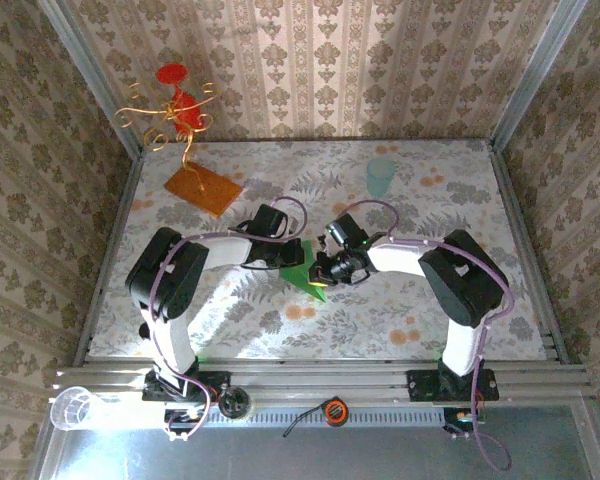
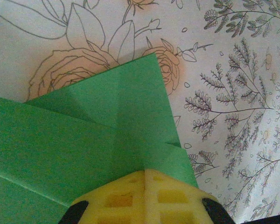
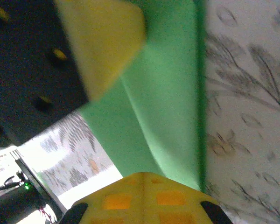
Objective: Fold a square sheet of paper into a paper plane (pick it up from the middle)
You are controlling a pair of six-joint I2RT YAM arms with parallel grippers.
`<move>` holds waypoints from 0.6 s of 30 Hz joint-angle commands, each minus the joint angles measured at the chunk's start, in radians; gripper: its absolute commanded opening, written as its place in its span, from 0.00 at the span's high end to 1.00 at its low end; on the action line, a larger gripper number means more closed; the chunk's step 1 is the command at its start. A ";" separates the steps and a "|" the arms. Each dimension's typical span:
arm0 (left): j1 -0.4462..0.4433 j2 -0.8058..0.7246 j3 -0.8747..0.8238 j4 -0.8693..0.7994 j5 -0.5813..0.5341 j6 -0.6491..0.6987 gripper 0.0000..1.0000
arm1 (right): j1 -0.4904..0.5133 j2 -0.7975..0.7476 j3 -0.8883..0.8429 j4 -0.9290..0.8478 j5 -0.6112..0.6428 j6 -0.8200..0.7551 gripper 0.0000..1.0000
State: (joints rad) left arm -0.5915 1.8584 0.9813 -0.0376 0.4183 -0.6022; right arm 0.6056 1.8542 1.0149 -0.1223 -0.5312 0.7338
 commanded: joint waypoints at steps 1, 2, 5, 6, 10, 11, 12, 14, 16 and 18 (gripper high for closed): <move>0.001 0.041 0.012 -0.076 -0.048 0.008 1.00 | 0.004 0.052 0.056 -0.041 -0.003 -0.005 0.98; 0.001 0.042 0.013 -0.082 -0.051 0.009 1.00 | 0.006 0.060 0.067 -0.047 0.000 -0.007 0.98; 0.001 0.049 0.022 -0.100 -0.054 0.009 1.00 | 0.010 0.085 0.091 -0.081 0.005 -0.020 0.98; 0.001 0.052 0.023 -0.105 -0.056 0.007 1.00 | 0.010 0.090 0.091 -0.090 0.006 -0.022 0.98; 0.001 0.065 0.036 -0.138 -0.071 0.002 1.00 | 0.010 0.081 0.067 -0.113 0.003 -0.031 0.98; 0.001 0.067 0.033 -0.139 -0.074 0.002 1.00 | 0.010 0.076 0.056 -0.118 0.001 -0.035 0.98; 0.001 0.068 0.030 -0.139 -0.077 0.000 1.00 | 0.010 0.068 0.042 -0.122 -0.007 -0.040 0.98; 0.002 0.073 0.027 -0.139 -0.079 -0.001 1.00 | 0.010 0.057 0.013 -0.130 -0.020 -0.047 0.98; 0.004 0.078 0.023 -0.138 -0.079 -0.004 1.00 | 0.010 0.042 -0.024 -0.126 -0.045 -0.051 0.97; 0.007 0.079 0.020 -0.137 -0.081 -0.005 1.00 | 0.010 0.021 -0.058 -0.127 -0.058 -0.053 0.96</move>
State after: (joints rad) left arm -0.5911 1.8748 1.0172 -0.0948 0.4156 -0.6022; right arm 0.6071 1.8996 1.0187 -0.1543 -0.5533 0.7033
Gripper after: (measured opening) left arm 0.065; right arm 0.063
